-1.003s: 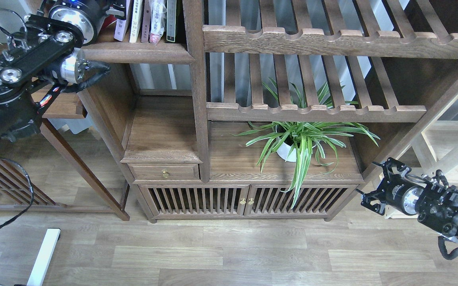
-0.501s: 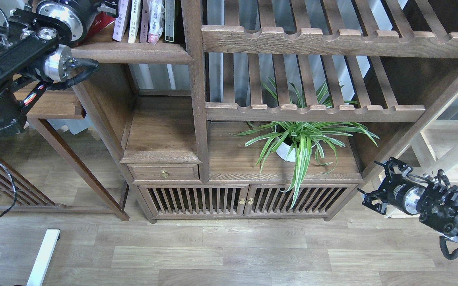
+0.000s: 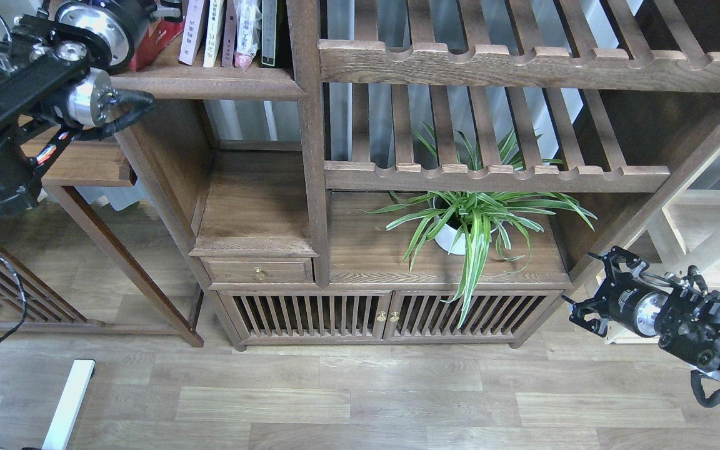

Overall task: Organize books on shelf
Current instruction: 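Press the red book deeper among the standing books with the left gripper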

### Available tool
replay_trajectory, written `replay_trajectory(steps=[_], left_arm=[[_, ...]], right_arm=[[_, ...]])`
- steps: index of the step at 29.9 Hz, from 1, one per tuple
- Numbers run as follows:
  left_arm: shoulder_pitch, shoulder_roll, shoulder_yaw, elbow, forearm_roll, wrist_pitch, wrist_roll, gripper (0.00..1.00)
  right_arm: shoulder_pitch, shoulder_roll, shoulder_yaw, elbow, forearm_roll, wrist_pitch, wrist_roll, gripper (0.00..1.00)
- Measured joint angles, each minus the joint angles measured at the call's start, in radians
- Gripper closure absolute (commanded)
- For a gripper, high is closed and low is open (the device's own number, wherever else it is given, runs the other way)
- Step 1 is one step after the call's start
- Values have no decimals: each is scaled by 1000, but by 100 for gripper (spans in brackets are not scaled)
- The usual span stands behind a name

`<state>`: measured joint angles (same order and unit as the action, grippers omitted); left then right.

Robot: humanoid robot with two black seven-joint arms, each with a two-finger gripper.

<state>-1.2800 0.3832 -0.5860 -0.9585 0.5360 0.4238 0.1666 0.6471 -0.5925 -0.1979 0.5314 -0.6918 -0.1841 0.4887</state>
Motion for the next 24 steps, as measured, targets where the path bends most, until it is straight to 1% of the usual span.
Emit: replay_trajectory(steps=[6, 12, 24], left_arm=[[-34, -5, -13, 10, -11, 0, -12, 100], [-34, -26, -14, 26, -11, 3, -23, 100], [-33, -66, 9, 41, -11, -1, -10, 100]], right_arm=[[-1, 2, 0, 1, 0, -1, 0, 4], [-2, 3, 0, 6, 0, -3, 0, 4], [-1, -1, 0, 9, 0, -3, 0, 4]])
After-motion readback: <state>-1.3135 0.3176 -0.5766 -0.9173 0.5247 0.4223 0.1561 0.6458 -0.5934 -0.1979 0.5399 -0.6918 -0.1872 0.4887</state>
